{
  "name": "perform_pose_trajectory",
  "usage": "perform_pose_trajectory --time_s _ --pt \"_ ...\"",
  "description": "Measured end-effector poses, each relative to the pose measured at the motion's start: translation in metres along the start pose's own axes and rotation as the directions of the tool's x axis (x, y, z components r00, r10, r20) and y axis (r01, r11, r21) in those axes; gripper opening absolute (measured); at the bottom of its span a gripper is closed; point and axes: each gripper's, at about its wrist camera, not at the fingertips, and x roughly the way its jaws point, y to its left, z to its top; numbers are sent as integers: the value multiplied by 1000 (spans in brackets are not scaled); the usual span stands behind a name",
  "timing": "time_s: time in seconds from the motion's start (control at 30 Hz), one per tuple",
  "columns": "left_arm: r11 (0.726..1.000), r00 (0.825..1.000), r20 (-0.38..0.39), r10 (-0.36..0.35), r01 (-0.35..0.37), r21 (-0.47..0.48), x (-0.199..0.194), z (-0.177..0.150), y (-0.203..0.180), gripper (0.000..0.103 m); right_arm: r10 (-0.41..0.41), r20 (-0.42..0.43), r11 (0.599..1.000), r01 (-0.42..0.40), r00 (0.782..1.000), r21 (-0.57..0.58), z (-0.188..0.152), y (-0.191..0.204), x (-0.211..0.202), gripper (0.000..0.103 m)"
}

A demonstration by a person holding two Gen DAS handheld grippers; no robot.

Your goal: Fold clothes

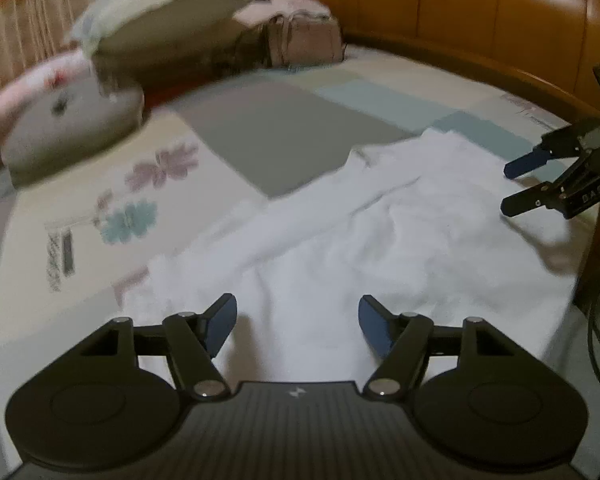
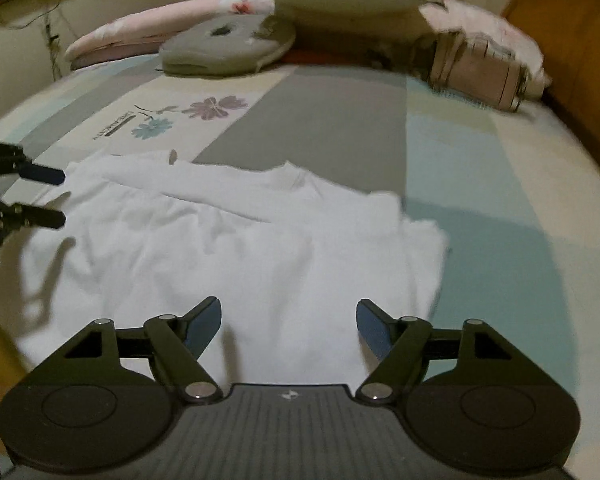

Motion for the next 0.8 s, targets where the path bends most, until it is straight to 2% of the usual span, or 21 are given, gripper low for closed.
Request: perform_pose_trajectory --time_s 0.07,0.13,0.2,0.3,0.33,0.47,0.53,0.6,0.67,0.73,0.8 --pt "996 999 -37 7 -10 -91 15 -11 16 72 -22 -5 999 22 1000 41 -6 -7 10 82" --pt "983 1000 14 -23 25 -183 9 -17 28 72 -6 35 996 3 999 85 -15 -15 9 83" --pt "980 1000 13 4 -2 -201 4 -16 31 71 2 68 993 -10 998 119 -22 -20 9 83" --pt "978 994 -20 108 -110 -177 5 -7 34 71 -26 74 993 17 997 117 -23 -15 8 86" --pt "978 994 -22 106 -108 -179 6 -5 38 71 -33 75 992 23 997 125 -22 -14 10 88" --pt "963 996 35 83 -71 -259 -3 7 49 71 -66 73 985 53 995 166 -19 -9 11 92" --pt "964 997 74 39 -18 -266 -4 13 52 73 -90 63 980 77 994 182 -13 -5 9 92" --pt "965 997 79 -13 34 -261 5 17 53 75 -103 78 980 88 992 176 -7 -1 7 92" --pt "967 999 32 -3 11 -253 20 18 53 76 -117 99 981 100 988 165 -2 0 8 96" --pt "969 998 -29 63 -68 -236 34 14 52 75 -127 99 979 109 987 173 0 -4 12 97" --pt "968 989 -73 132 -144 -206 39 14 49 80 -158 73 969 140 985 204 -3 -15 19 97"
